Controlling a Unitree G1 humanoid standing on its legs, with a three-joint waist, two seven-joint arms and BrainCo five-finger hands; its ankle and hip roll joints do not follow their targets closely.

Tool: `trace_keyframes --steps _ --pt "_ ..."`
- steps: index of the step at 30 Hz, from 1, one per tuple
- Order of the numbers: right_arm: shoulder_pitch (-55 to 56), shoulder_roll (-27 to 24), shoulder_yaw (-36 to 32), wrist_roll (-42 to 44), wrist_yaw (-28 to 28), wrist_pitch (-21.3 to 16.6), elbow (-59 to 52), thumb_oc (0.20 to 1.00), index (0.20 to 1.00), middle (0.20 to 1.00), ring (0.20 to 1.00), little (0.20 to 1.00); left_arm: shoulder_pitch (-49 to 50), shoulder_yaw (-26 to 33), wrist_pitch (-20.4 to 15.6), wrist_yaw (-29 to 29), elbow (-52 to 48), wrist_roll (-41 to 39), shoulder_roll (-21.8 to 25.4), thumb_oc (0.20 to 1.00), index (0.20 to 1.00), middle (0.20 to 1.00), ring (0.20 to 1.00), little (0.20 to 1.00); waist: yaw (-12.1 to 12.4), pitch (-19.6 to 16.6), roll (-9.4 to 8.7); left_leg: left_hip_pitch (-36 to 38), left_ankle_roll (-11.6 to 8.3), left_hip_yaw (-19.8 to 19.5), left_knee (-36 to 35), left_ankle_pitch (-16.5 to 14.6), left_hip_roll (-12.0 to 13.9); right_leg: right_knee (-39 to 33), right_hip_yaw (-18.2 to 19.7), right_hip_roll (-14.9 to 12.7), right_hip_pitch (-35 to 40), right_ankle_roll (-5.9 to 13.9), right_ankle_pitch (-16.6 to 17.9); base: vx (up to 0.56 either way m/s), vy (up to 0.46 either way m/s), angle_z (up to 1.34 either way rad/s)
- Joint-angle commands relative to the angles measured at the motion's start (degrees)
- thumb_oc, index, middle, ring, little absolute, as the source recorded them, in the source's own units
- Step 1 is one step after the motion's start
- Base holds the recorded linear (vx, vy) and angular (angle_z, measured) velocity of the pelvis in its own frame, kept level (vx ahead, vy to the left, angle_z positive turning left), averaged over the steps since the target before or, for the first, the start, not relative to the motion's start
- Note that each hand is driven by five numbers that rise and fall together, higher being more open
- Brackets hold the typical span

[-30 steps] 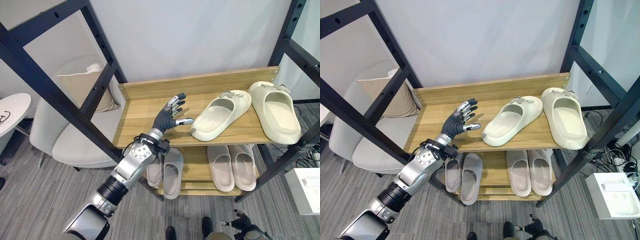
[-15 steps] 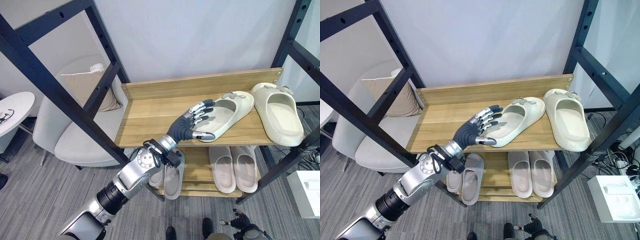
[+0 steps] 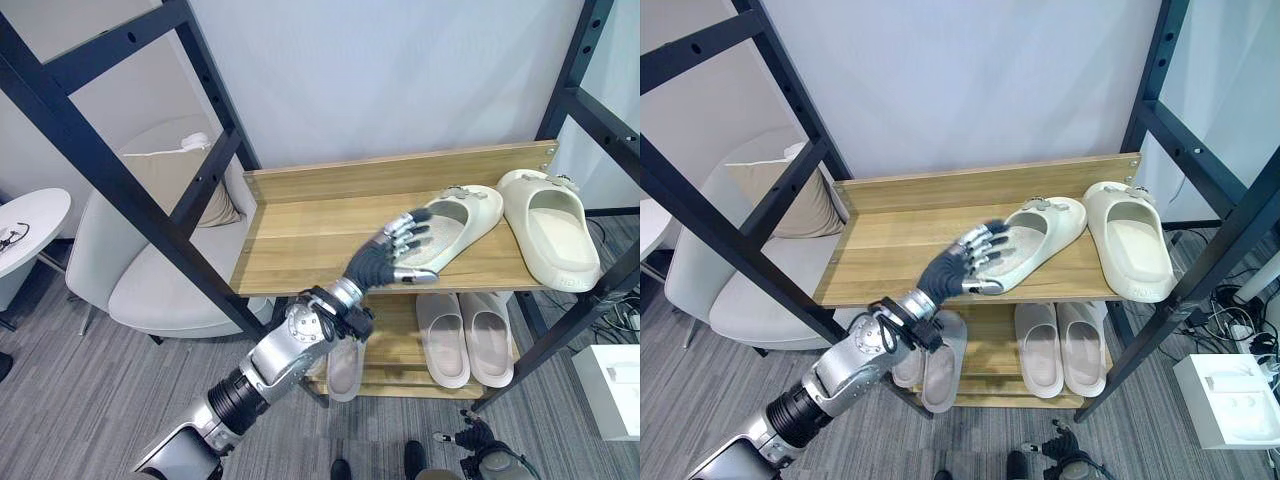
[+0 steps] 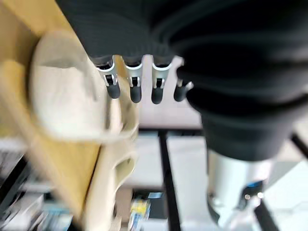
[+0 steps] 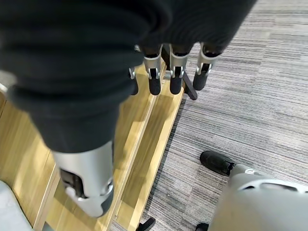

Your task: Arrange the slippers neatly on the shoe rack.

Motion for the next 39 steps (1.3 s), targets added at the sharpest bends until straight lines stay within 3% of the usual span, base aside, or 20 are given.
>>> trace_keyframes --steps 1,8,17,30,39 --pt "-0.6 3.2 0.1 1.3 -0.8 -0.8 -0.1 1.0 1.0 1.0 1.0 1.0 -3.2 5.0 -5.3 2.8 0.2 -0.6 0.8 1.0 1.0 1.0 1.0 1.0 0.8 0.5 -4.7 1.3 -1.59 -0.8 -0.4 -2.1 -0.1 0.0 0.9 -3.3 3.7 4.39 -6.7 0.0 0.0 0.0" --pt "-0.4 2.8 0.0 1.3 -0.5 -0.8 -1.5 1.0 1.0 1.0 1.0 1.0 1.8 8.7 -4.3 3.7 5.4 3.5 2.5 1.0 1.0 1.0 1.0 1.0 1.1 0.5 -4.77 1.4 -1.6 -0.9 -0.4 -2.3 -0.1 0.0 1.0 -3.2 3.8 4.31 -6.8 0.0 0.0 0.0" --pt "-0.7 2.9 1.0 0.8 0.3 -0.5 -1.9 1.0 1.0 1.0 1.0 1.0 4.0 4.0 -2.0 0.8 15.7 11.8 1.2 1.0 1.0 1.0 1.0 1.0 0.7 0.6 -4.95 1.4 -1.46 -0.7 -0.4 -2.5 -0.1 0.0 1.2 -3.2 3.7 4.45 -6.9 0.0 0.0 0.0" --pt "-1.0 3.5 1.6 0.8 -0.1 -0.8 -2.4 1.0 1.0 1.0 1.0 1.0 -0.2 -3.3 -1.3 -3.8 4.9 5.4 0.5 1.0 1.0 1.0 1.0 1.0 0.1 0.9 -5.04 1.3 -1.24 -0.7 -0.4 -2.8 -0.2 0.0 1.6 -3.1 3.4 4.51 -6.8 0.0 0.0 0.0" --pt "-2.1 4.3 3.3 2.0 -0.8 -0.7 -2.4 1.0 1.0 1.0 1.0 1.0 -4.9 -7.3 -1.7 -1.1 10.7 3.2 -5.2 1.0 1.0 1.0 1.0 1.0 -0.7 1.1 -4.74 1.2 -1.33 -0.3 -0.4 -2.6 -0.2 0.0 1.9 -3.2 3.2 4.5 -6.7 0.0 0.0 0.0"
